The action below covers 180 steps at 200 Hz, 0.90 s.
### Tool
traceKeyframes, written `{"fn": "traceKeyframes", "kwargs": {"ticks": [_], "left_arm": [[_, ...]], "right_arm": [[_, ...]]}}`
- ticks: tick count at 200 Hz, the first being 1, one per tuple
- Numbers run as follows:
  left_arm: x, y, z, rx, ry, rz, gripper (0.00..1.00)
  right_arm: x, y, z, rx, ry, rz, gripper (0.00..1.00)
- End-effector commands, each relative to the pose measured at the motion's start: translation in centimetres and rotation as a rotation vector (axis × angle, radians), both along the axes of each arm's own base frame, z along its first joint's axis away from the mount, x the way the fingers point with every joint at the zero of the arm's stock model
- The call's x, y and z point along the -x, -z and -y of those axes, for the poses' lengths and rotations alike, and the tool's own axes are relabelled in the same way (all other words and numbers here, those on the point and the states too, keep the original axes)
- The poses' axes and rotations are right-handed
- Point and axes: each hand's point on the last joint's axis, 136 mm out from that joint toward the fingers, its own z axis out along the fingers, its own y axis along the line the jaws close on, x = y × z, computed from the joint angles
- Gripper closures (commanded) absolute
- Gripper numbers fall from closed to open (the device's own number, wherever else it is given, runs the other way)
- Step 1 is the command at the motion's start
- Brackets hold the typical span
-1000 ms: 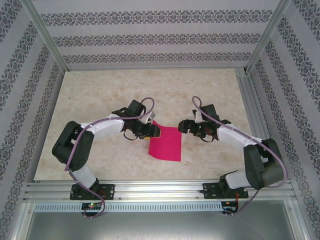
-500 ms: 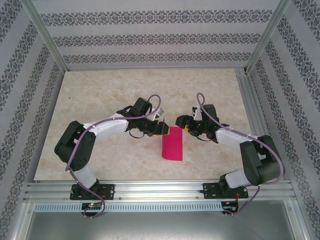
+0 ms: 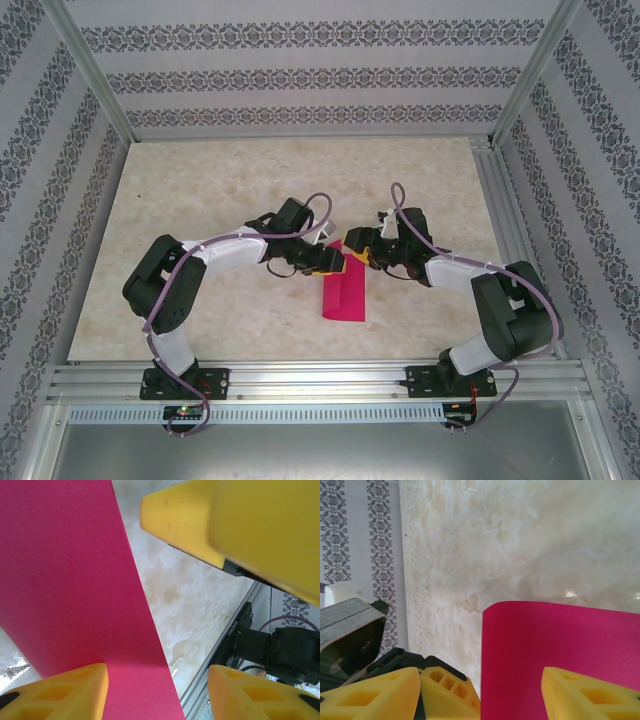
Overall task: Fold a paper plane with a square sheet of paper (fold left side to right side)
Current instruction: First fold in half a square sheet of paper at the center of the table.
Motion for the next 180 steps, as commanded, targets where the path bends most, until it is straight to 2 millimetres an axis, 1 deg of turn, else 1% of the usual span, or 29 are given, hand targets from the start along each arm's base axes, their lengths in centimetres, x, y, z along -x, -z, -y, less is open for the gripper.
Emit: {"fn": "traceKeyframes", "kwargs": {"ticks": [1, 27, 57, 98, 124, 137, 155, 171, 180], "left_arm": [[-0.5, -1.5, 1.4, 0.046, 0.018, 0.039, 0.43], [-0.6, -1.3, 1.4, 0.044, 0.019, 0.039, 0.43], [-0.5, -1.2, 1.6, 0.042, 0.02, 0.038, 0.43], [-0.6, -1.3, 1.4, 0.033, 0.017, 0.044, 0.43], [-0.5, -1.6, 0.8, 0.004, 0.007, 0.068, 0.41], [-0.6, -1.9, 0.1, -0.025, -0.011, 0.094, 0.4], [-0.9, -1.9, -1.5, -0.105, -0.068, 0.125, 0.37], [-1.5, -0.5, -4.2, -0.274, -0.156, 0.131, 0.36], [-1.5, 0.5, -5.6, -0.361, -0.187, 0.127, 0.36]], "right_arm": [[-0.1, -0.2, -0.9, -0.026, -0.024, -0.001, 0.37], [0.0, 0.5, -1.6, -0.022, -0.039, -0.024, 0.43], [0.0, 0.7, -2.1, -0.022, -0.054, -0.027, 0.58], [0.1, 0.8, -1.6, 0.008, -0.048, -0.022, 0.84], [0.1, 0.9, -0.9, 0.035, -0.038, -0.018, 0.92], [0.1, 0.9, -0.4, 0.047, -0.033, -0.013, 0.95], [0.1, 1.0, 0.4, 0.074, -0.025, -0.011, 0.96], [0.0, 1.3, 1.3, 0.098, -0.013, -0.012, 0.96], [0.0, 1.5, 1.8, 0.115, -0.007, -0.015, 0.96]]}}
